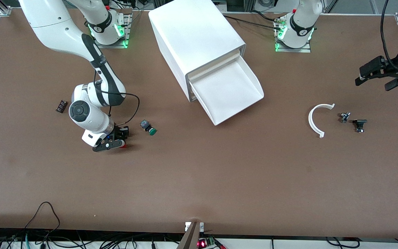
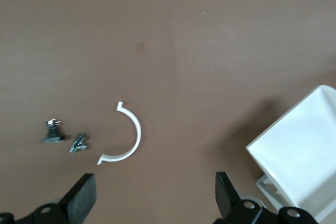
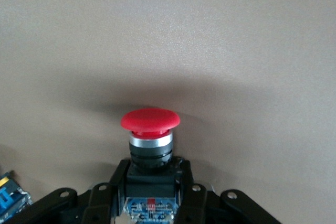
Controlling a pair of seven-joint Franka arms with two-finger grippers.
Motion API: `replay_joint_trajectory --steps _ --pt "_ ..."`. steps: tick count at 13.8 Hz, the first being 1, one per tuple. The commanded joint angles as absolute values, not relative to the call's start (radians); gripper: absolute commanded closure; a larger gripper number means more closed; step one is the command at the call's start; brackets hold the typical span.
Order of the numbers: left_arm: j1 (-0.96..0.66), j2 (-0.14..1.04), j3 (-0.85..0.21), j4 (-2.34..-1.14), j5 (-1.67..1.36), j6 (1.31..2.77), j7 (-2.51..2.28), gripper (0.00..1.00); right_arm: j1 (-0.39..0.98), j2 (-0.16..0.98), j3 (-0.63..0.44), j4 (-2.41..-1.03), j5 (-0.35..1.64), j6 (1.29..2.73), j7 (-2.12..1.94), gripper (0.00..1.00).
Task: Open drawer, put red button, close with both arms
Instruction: 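Grasp the red button with the right gripper while the left gripper withdraws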
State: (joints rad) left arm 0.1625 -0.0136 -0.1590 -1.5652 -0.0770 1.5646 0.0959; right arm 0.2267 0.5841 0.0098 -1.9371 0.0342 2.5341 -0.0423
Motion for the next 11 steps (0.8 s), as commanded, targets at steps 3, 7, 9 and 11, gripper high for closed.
replay_joint_trajectory --steps 3,7,9,11 --pt "0.146 0.015 -0.209 -1.534 0.005 1.537 -0.015 0.0 0.219 0.554 0.012 -1.908 0.048 2.523 -0.063 0.67" --pt "0.134 0.015 -0.193 -1.543 0.015 1.542 -0.014 0.0 0.218 0.505 0.012 -1.868 0.046 2.455 -0.063 0.67" --pt "0.034 0.017 -0.106 -1.545 0.021 1.546 -0.015 0.0 0.218 0.489 0.012 -1.814 0.045 2.381 -0.064 0.67" --pt "0.021 0.02 -0.089 -1.539 0.023 1.545 -0.015 0.0 0.216 0.48 0.014 -1.69 0.048 2.228 -0.081 0.67"
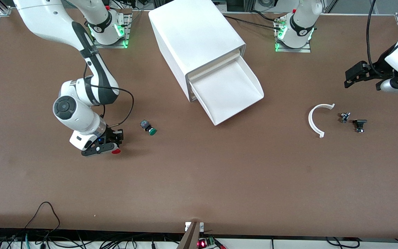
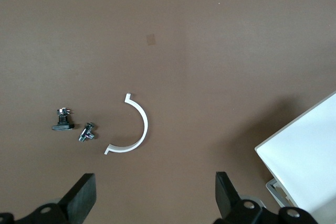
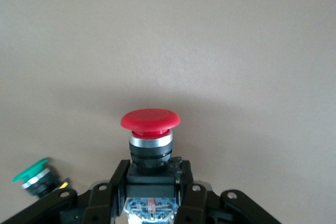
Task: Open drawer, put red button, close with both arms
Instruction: 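Grasp the red button with the right gripper while the left gripper withdraws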
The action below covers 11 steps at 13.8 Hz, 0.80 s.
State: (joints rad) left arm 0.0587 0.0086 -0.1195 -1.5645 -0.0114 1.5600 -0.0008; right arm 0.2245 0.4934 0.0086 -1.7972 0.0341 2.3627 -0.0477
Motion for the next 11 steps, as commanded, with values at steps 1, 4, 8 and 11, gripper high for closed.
replay_joint_trajectory --steps 1,4,8,11 --pt "0.023 0.023 -0.089 -1.537 0.021 1.543 -0.015 0.0 0.216 0.48 0.014 -1.621 0.051 2.15 -0.092 0.67" --pt "0.021 0.023 -0.098 -1.536 0.021 1.542 -0.017 0.0 0.218 0.48 0.047 -1.484 0.052 2.007 -0.092 0.66" --pt "0.021 0.023 -0.1 -1.534 0.017 1.542 -0.017 0.0 0.228 0.48 0.104 -1.367 0.051 1.944 -0.107 0.66" --pt "0.025 0.023 -0.089 -1.534 0.012 1.542 -0.017 0.0 0.262 0.489 0.136 -1.329 0.044 1.95 -0.112 0.66"
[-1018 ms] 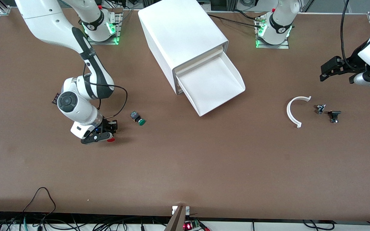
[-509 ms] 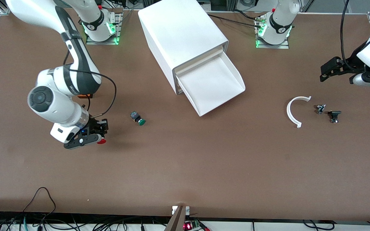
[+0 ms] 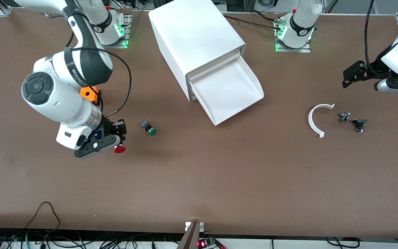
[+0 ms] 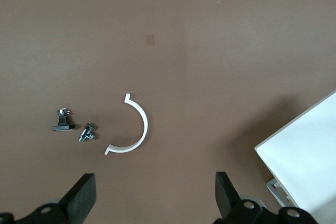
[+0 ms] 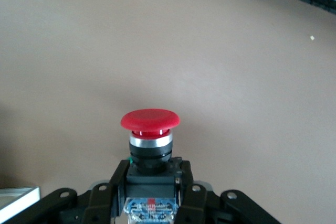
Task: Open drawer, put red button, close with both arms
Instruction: 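Carry the red button with the right gripper over the open drawer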
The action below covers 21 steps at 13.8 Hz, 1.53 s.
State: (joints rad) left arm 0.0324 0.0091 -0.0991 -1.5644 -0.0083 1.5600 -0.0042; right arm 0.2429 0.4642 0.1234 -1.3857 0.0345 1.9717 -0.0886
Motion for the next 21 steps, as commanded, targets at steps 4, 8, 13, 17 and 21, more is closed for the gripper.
replay_joint_trajectory --steps 4,8,13,17,21 --pt "0.025 0.023 -0.089 -1.534 0.012 1.54 -0.017 0.0 0.33 0.555 0.201 -1.174 0.021 1.85 -0.101 0.66" --pt "0.025 0.023 -0.089 -1.534 0.012 1.54 -0.017 0.0 0.342 0.606 0.294 -1.108 0.021 1.851 -0.107 0.66" --pt "0.025 0.025 -0.089 -1.534 0.012 1.54 -0.017 0.0 0.435 0.627 0.35 -1.106 -0.091 1.917 -0.133 0.66" --pt "0.025 0.025 -0.089 -1.534 0.012 1.54 -0.017 0.0 0.563 0.649 0.368 -1.106 -0.274 1.93 -0.14 0.65" --pt "0.025 0.025 -0.089 -1.534 0.012 1.54 -0.017 0.0 0.647 0.701 0.432 -1.106 -0.38 1.945 -0.179 0.64"
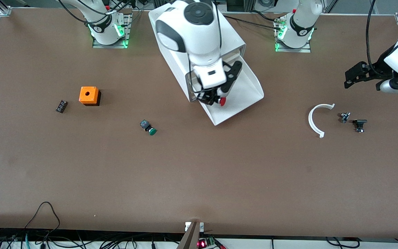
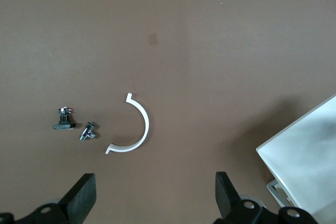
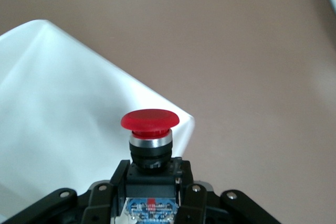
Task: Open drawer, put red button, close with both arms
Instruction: 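Carry the red button with the right gripper over the open drawer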
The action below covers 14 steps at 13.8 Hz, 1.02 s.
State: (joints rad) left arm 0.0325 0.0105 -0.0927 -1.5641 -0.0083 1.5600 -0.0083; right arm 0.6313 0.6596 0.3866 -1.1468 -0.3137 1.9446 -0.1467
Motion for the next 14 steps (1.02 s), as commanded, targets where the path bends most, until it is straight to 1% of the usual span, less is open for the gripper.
replay_joint_trajectory --steps 1,4,10,14 --pt "0.025 0.025 -0.089 -1.534 0.012 1.54 -0.017 0.0 0.649 0.701 0.466 -1.108 -0.44 1.934 -0.183 0.65" --pt "0.025 0.023 -0.089 -1.534 0.012 1.54 -0.017 0.0 0.658 0.732 0.546 -1.112 -0.587 1.844 -0.239 0.65" --pt "0.025 0.023 -0.089 -1.534 0.011 1.54 -0.017 0.0 0.658 0.784 0.548 -1.114 -0.594 1.835 -0.506 0.65" --pt "0.025 0.023 -0.089 -1.534 0.012 1.54 -0.017 0.0 0.667 0.805 0.548 -1.118 -0.597 1.838 -0.535 0.64"
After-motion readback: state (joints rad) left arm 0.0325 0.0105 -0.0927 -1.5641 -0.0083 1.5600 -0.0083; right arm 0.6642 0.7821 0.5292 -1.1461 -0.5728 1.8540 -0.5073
